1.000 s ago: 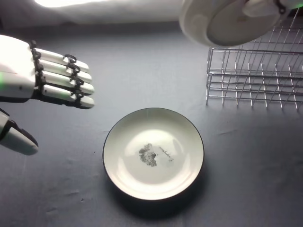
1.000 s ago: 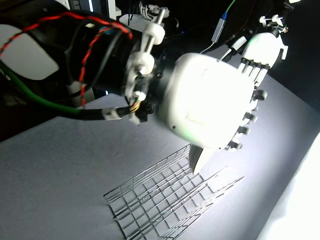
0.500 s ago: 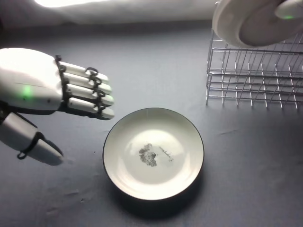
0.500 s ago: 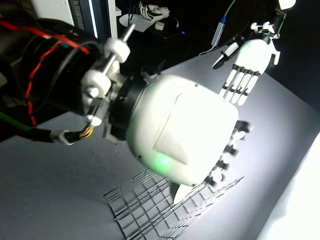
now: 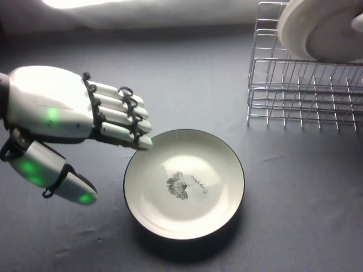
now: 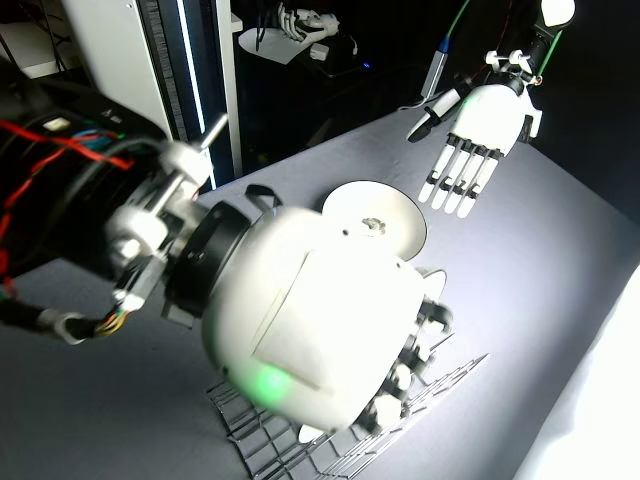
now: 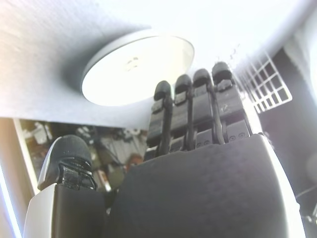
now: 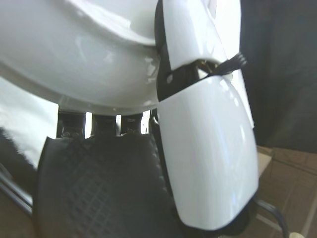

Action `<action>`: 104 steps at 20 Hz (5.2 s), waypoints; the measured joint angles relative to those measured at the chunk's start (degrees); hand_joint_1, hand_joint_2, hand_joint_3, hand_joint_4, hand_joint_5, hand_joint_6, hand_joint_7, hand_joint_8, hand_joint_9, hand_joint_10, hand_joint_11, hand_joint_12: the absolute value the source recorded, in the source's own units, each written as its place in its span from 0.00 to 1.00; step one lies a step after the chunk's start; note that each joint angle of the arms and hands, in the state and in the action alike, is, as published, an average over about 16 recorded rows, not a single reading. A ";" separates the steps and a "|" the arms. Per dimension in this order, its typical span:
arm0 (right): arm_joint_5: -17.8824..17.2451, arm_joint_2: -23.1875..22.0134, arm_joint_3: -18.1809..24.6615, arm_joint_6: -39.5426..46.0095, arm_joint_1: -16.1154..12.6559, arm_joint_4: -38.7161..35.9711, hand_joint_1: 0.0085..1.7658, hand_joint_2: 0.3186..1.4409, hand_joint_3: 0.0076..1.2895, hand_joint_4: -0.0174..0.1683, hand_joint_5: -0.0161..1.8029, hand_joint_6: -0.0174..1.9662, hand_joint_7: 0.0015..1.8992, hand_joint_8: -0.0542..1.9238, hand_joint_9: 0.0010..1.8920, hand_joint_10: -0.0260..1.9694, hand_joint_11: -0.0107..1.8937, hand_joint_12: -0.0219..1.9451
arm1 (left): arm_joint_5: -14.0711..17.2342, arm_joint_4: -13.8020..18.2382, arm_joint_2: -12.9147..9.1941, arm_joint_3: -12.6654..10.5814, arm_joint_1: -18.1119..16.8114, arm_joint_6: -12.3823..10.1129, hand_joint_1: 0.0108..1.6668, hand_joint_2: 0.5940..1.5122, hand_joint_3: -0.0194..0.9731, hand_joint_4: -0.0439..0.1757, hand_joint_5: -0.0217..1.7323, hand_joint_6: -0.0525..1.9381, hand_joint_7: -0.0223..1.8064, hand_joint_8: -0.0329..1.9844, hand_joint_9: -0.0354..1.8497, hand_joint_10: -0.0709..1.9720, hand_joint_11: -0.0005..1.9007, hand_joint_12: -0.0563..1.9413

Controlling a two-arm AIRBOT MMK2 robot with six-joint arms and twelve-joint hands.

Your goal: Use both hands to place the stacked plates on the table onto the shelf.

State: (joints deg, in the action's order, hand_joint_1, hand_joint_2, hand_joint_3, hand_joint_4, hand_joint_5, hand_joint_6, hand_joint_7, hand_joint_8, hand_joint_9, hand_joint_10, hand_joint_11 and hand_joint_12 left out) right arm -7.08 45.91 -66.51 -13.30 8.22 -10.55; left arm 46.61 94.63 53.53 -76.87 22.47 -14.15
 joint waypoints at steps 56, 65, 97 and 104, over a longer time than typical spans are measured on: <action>-21.68 2.18 0.39 -0.41 2.70 -36.88 0.47 0.62 0.00 0.10 0.11 0.02 0.10 0.03 0.09 0.02 0.01 0.33 | -2.51 -6.03 4.26 -2.77 12.95 -2.58 0.00 0.64 0.02 0.19 0.09 0.02 0.05 0.02 0.02 0.02 0.02 0.04; -28.42 2.72 7.69 -0.33 5.45 -49.19 0.50 0.57 0.00 0.11 0.03 0.02 0.02 0.03 0.01 0.02 0.02 0.11 | -2.65 -6.75 4.45 -2.98 14.75 -2.49 0.00 0.64 0.02 0.20 0.08 0.02 0.05 0.01 0.02 0.02 0.02 0.04; -14.37 25.21 0.98 -0.46 16.71 -50.91 0.75 0.61 0.00 0.10 0.02 0.02 0.01 0.03 0.02 0.02 0.01 0.35 | -2.61 -6.51 4.49 -2.98 14.53 -2.50 0.00 0.63 0.02 0.19 0.08 0.02 0.05 0.01 0.02 0.02 0.02 0.05; -13.66 27.73 -1.67 -0.55 16.72 -50.76 0.79 0.62 0.00 0.10 0.03 0.02 0.01 0.03 0.02 0.02 0.01 0.37 | -2.61 -6.40 4.51 -2.98 14.35 -2.52 0.00 0.63 0.02 0.19 0.08 0.02 0.05 0.01 0.02 0.02 0.02 0.06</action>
State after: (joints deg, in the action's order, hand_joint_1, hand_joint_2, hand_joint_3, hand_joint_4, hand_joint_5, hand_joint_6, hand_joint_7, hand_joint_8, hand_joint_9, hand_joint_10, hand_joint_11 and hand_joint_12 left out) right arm -20.73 73.64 -68.18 -13.85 24.94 -61.31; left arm 44.00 88.23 58.04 -79.85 36.82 -16.67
